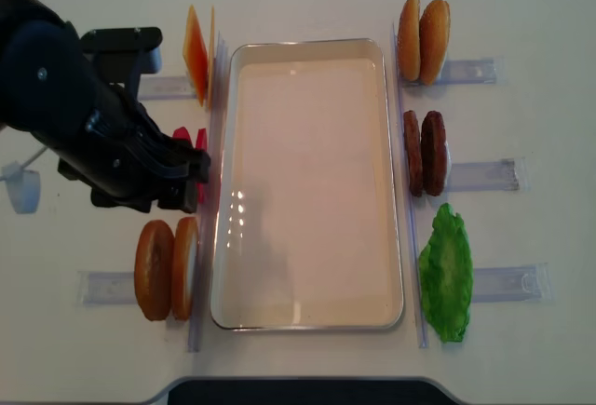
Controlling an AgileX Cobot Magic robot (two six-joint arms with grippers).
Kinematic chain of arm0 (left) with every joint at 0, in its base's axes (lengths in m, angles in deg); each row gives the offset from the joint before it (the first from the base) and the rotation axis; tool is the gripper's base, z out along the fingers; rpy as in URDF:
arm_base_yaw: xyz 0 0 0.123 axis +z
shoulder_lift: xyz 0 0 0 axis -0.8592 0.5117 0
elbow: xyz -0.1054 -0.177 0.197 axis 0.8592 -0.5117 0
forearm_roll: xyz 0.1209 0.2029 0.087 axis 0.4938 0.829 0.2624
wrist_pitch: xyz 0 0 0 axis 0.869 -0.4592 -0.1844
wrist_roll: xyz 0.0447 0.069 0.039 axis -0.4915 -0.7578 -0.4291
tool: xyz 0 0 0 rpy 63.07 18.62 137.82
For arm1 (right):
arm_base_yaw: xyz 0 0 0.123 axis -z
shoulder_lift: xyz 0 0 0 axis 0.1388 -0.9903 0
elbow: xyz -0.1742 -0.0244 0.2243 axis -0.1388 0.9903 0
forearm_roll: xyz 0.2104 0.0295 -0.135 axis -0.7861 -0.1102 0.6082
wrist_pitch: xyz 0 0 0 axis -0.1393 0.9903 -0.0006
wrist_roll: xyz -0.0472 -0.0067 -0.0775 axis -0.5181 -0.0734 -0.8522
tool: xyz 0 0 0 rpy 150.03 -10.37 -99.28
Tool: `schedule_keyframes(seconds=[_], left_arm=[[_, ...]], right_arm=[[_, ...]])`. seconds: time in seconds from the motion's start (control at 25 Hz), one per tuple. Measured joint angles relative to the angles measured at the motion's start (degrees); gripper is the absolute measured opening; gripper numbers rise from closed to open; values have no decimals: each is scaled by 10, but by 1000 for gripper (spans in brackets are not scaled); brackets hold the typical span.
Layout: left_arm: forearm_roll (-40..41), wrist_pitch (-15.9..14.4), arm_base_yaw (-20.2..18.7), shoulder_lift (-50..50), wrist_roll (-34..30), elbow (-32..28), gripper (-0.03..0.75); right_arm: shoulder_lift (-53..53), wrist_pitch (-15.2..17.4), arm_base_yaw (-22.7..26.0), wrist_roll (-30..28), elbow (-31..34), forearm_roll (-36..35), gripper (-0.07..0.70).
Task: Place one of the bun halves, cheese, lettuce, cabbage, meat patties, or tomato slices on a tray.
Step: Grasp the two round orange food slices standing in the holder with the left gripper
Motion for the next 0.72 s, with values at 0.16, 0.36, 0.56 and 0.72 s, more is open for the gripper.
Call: schedule_keyframes(seconds=[0.16,0.36,0.56,0.72], left_arm=[[-7,2,-10,7,13,0,465],[-18,2,-10,8,15,0,465],[-21,-10,-10,8,15,1,465],[-15,-18,-10,8,20,-2,465]], right_arm=[[0,0,0,0,0,0,302],[0,0,0,0,0,0,302],[0,0,0,0,0,0,302],[0,0,0,0,0,0,302]])
